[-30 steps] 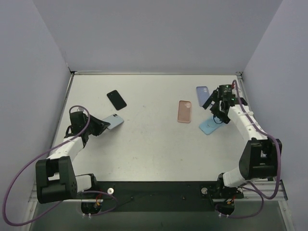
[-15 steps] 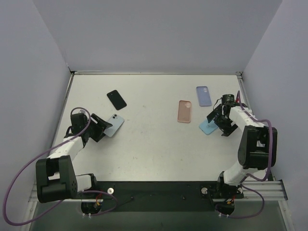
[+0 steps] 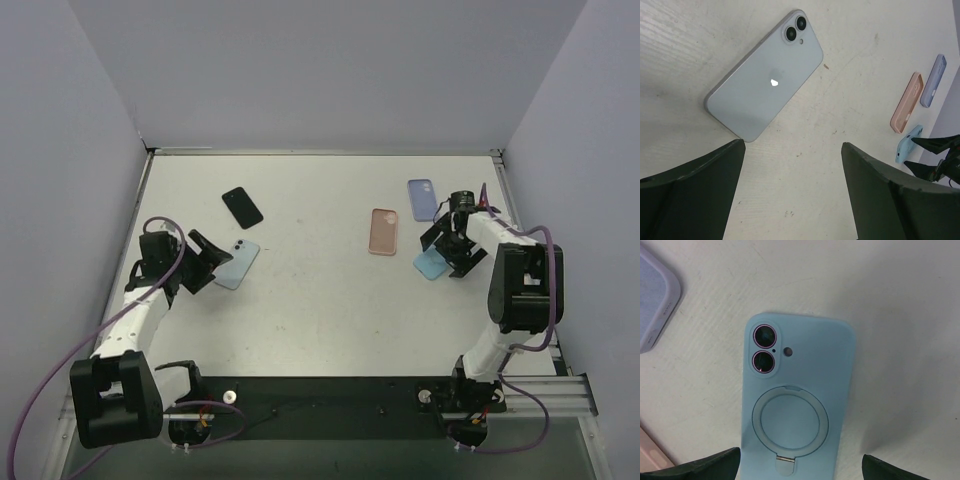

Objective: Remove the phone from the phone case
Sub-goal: Place the phone at the center of the board, then pick up the phone at the center of the board.

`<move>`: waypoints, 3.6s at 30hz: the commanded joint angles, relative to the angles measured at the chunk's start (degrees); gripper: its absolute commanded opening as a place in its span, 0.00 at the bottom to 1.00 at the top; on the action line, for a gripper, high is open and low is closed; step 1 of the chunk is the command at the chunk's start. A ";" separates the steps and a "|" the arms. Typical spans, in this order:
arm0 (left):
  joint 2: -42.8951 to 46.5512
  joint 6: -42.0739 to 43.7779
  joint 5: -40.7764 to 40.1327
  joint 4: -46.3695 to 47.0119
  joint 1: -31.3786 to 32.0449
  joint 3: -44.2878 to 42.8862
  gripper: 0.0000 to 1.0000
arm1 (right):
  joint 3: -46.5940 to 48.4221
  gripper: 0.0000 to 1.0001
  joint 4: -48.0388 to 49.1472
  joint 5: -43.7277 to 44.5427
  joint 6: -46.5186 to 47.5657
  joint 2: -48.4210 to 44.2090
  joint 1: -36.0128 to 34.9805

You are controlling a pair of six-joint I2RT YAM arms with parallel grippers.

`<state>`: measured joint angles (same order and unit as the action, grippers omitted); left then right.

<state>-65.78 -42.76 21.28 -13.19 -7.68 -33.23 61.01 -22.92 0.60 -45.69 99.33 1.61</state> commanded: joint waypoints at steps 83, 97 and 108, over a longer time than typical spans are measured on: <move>-42.68 -18.06 -0.86 -4.02 53.82 -45.77 0.00 | -20.77 0.93 0.25 -15.65 19.24 -48.96 -25.50; -45.58 -17.53 -13.81 -36.72 55.58 -65.02 0.00 | -13.91 0.91 -0.90 17.58 14.85 -43.53 -56.61; -47.60 -18.58 -15.83 -44.81 56.11 -69.16 0.00 | -8.99 0.77 -0.55 34.03 10.89 -27.54 -66.99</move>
<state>-113.43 -57.82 7.88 -51.53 47.94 -98.39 48.47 -23.22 24.73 -32.80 67.66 -63.64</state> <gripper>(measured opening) 0.232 0.794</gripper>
